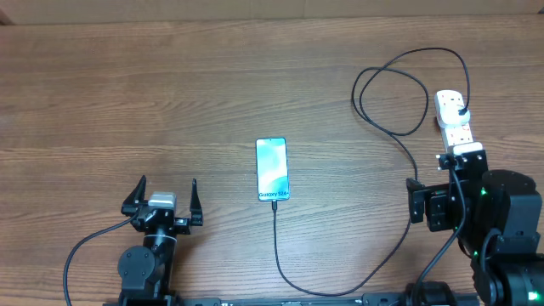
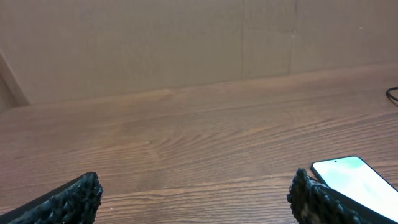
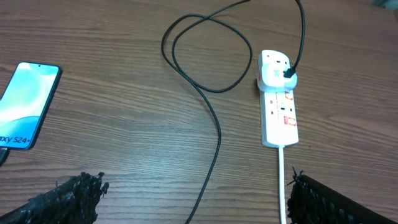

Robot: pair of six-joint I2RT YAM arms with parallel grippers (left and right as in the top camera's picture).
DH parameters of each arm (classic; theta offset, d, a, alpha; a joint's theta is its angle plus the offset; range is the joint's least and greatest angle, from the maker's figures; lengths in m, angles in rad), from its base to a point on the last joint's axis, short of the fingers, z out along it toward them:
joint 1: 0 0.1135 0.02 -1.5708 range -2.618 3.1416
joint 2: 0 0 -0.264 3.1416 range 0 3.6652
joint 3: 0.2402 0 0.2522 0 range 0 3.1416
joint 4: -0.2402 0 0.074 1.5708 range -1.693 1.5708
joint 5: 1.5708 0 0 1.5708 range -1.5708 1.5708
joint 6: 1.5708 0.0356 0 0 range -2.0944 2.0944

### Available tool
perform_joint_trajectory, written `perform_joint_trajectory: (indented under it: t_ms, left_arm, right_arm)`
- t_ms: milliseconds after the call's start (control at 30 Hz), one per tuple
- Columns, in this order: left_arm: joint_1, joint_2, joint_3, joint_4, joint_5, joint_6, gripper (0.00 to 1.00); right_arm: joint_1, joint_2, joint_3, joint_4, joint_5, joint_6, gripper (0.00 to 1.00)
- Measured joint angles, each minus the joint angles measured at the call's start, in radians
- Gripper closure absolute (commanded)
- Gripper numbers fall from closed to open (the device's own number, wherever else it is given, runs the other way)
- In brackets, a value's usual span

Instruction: Plug charger to phone and switch on socket

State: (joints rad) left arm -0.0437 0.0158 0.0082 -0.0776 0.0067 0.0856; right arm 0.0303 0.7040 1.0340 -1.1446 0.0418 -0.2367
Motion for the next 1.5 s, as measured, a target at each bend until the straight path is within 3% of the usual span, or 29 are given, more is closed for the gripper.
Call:
perform_joint_trajectory:
  t_ms: [200,300,633,900,1200,1500]
  left_arm:
    - [0.000,0.000,0.000,0.000,0.000,0.000,0.00]
    - [0.000,0.000,0.000,0.000,0.000,0.000,0.00]
    - [0.000,-0.001,0.000,0.001,0.000,0.000,0.01]
    - [0.000,-0.001,0.000,0.000,0.000,0.000,0.00]
    - [0.000,-0.001,0.000,0.000,0.000,0.000,0.00]
    - [0.000,-0.001,0.000,0.000,0.000,0.000,0.00]
  right_arm:
    - [0.030,-0.013,-0.012,0.017,0.000,0.000,0.00]
    - [0.047,-0.023,-0.060,0.115,-0.001,0.000,0.00]
    - [0.076,-0.113,-0.404,0.735,-0.060,-0.004,0.00]
    - [0.076,-0.165,-0.524,1.131,-0.084,-0.004,0.00]
    - [0.076,-0.266,-0.745,1.358,-0.140,-0.003,0.00]
    - [0.076,-0.385,-0.967,1.472,-0.173,-0.003,0.00]
